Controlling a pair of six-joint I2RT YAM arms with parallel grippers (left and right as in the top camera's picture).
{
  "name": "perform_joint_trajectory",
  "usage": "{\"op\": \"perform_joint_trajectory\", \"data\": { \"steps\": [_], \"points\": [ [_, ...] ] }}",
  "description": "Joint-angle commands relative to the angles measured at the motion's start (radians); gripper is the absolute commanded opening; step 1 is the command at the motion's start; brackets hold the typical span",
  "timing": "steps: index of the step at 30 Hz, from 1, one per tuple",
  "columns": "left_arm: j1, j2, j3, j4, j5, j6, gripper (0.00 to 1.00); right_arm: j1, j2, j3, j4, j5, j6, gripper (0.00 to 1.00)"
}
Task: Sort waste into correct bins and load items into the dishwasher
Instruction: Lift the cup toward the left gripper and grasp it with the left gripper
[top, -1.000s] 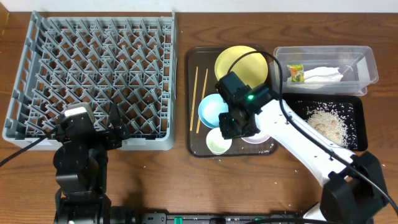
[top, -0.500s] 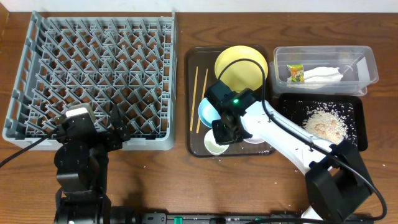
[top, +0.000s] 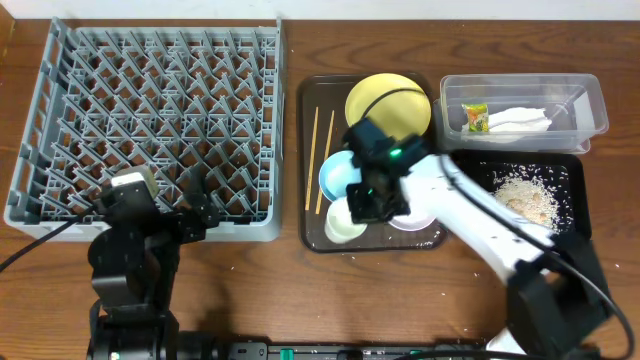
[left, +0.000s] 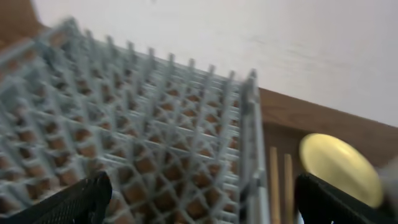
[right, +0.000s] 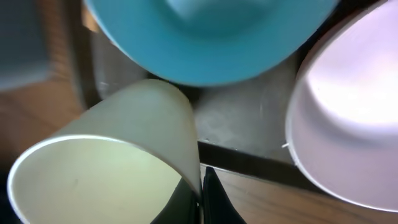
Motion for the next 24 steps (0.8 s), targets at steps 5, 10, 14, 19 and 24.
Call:
{"op": "perform_joint_trajectory", "data": {
  "steps": [5, 10, 14, 19, 24],
  "points": [
    [0.005, 0.210, 0.024, 0.079, 0.469, -0.337, 0.95, -0.223, -0.179, 0.039, 0.129, -0.304, -0.111, 0.01],
    [0.005, 0.404, 0.024, 0.307, 0.832, -0.472, 0.95, -0.294, -0.172, 0.036, 0.235, -0.422, -0.110, 0.01],
    [0.005, 0.526, 0.024, 0.471, 1.014, -0.686, 0.95, -0.309, -0.152, 0.036, 0.290, -0.488, -0.111, 0.01],
    [0.005, 0.610, 0.024, 0.475, 1.131, -0.937, 0.95, -0.309, -0.092, 0.036, 0.397, -0.658, -0.117, 0.01],
    [0.005, 0.638, 0.024, 0.476, 1.214, -0.939, 0.95, -0.306, -0.005, 0.036, 0.489, -0.816, -0.119, 0.01]
  ]
}}
